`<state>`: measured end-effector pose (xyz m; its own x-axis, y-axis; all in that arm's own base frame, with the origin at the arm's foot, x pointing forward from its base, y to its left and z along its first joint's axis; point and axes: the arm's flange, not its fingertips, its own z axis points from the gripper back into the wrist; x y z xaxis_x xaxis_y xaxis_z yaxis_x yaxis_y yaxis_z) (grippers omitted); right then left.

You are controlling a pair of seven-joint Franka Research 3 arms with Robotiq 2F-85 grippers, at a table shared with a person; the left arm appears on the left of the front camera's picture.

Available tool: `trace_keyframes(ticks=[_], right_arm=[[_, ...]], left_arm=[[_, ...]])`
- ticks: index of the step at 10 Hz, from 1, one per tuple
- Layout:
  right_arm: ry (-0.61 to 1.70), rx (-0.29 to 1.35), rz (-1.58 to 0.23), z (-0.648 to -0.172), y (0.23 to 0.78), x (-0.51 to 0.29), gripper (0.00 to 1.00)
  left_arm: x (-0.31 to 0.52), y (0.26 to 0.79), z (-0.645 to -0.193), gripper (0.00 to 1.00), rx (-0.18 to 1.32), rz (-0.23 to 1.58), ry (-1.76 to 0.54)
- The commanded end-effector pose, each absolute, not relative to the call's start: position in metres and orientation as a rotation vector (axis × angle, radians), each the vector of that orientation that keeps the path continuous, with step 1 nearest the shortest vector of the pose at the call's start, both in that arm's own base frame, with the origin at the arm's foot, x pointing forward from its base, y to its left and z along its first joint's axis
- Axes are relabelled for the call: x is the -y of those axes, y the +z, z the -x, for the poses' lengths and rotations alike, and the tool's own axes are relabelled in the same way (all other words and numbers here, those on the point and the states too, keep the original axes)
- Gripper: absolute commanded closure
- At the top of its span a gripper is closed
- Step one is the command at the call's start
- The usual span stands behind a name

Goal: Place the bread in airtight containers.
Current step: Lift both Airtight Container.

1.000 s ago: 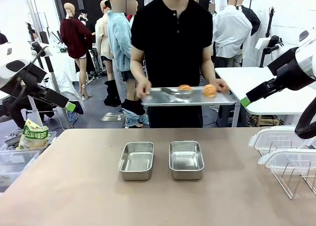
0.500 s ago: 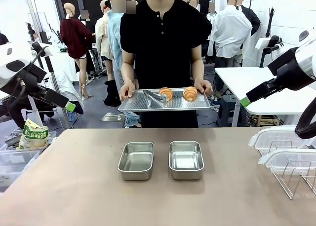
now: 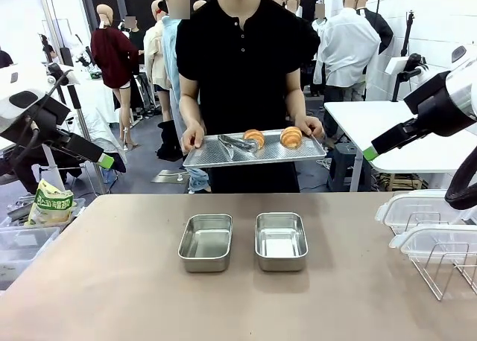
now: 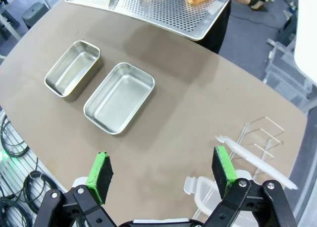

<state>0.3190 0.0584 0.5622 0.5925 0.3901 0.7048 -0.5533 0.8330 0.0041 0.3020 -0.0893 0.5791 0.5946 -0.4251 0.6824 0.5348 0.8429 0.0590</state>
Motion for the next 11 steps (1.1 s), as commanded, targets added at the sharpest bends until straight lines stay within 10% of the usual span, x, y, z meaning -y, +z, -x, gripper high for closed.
trace_keyframes(ticks=[1,11], right_arm=[[0.559,0.763,-0.241,-0.3203,0.5615,-0.0591,0.00],[0.559,0.763,-0.241,-0.3203,0.5615,-0.0591,0.00]], left_arm=[[0.0892,0.5798,-0.3014,0.00,0.752,0.162,-0.569],[0.0892,0.5798,-0.3014,0.00,0.752,0.162,-0.569]])
